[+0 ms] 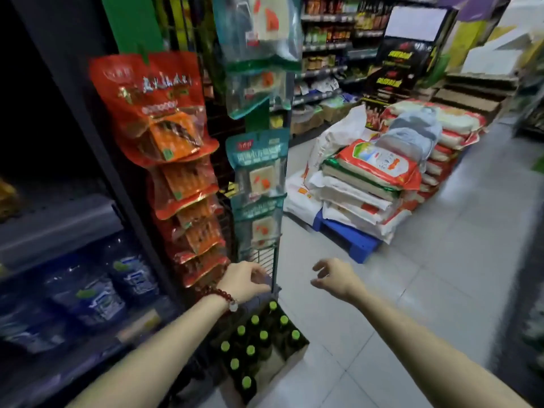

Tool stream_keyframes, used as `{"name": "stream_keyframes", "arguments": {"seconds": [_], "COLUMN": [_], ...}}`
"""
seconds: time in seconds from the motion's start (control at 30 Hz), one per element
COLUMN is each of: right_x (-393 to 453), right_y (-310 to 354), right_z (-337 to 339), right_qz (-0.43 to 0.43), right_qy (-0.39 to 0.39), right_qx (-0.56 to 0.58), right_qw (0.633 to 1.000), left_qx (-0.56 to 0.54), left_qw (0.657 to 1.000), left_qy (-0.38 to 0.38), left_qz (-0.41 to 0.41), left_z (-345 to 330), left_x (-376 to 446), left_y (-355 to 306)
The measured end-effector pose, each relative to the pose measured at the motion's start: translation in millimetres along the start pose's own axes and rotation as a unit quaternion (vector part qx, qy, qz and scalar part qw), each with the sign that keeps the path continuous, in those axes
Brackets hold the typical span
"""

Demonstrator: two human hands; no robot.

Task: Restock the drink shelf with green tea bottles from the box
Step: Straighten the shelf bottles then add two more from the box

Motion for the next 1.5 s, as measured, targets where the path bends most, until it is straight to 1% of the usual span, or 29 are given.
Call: {"name": "stream_keyframes", "arguments": {"seconds": [0.17,0.3,0.47,0.63,0.83,1.03,1.17,1.27,1.33,1.5], "right_x": [51.1,81.4,108.5,129.0,144.7,152.9,159.4,165.7,169.9,180.9], "right_y": [-52.5,-94.6,-144.6,-180.6,-203.2,-210.0,-214.8,-217.1,-218.6,-220.9], "right_z": [-115.0,-198.4,-282.6,-346.2,-390.5,-412.2,-422.3,-428.7,-433.5,-443.7], "right_qz": [-0.008,-0.022,-0.034,-0.042,-0.059,-0.054,-0.059,-0.069,-0.08,-0.086], "right_qy": [0.05,0.07,0.066,0.04,0.006,0.001,-0.036,-0.104,-0.137,-0.175], "right_qx": [0.015,0.033,0.029,0.029,0.069,0.061,0.068,0.09,0.118,0.172], "right_qw": [0.999,0.997,0.997,0.998,0.996,0.997,0.995,0.988,0.98,0.966], "left_qx": [-0.003,-0.004,0.01,-0.031,-0.034,-0.039,-0.011,0.019,0.008,-0.038], "left_qw": [0.998,0.996,0.994,0.992,0.993,0.993,0.996,0.998,1.0,0.997], "left_qy": [0.036,0.055,0.066,0.068,0.046,0.052,0.056,0.027,0.0,-0.068], "left_qz": [0.057,0.074,0.087,0.101,0.106,0.098,0.071,0.044,0.027,0.012], "left_z": [-95.5,-168.5,-242.1,-292.0,-323.7,-336.8,-341.5,-348.6,-355.0,-374.3], "left_x": [32.3,51.5,71.3,77.1,74.3,65.7,63.8,64.0,64.9,78.2], "left_y": [95.0,163.4,233.5,296.1,352.1,371.0,381.4,389.2,390.7,381.0]}}
Point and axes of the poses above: each hand's wrist, its own x-axis towards the middle knuckle, its own z-axis out of the back of the hand, y = z × x, the point moved 1 cm from there along x, towards the middle knuckle, and after that the axes turned 6 degrees about -x, right-handed, at the moved point
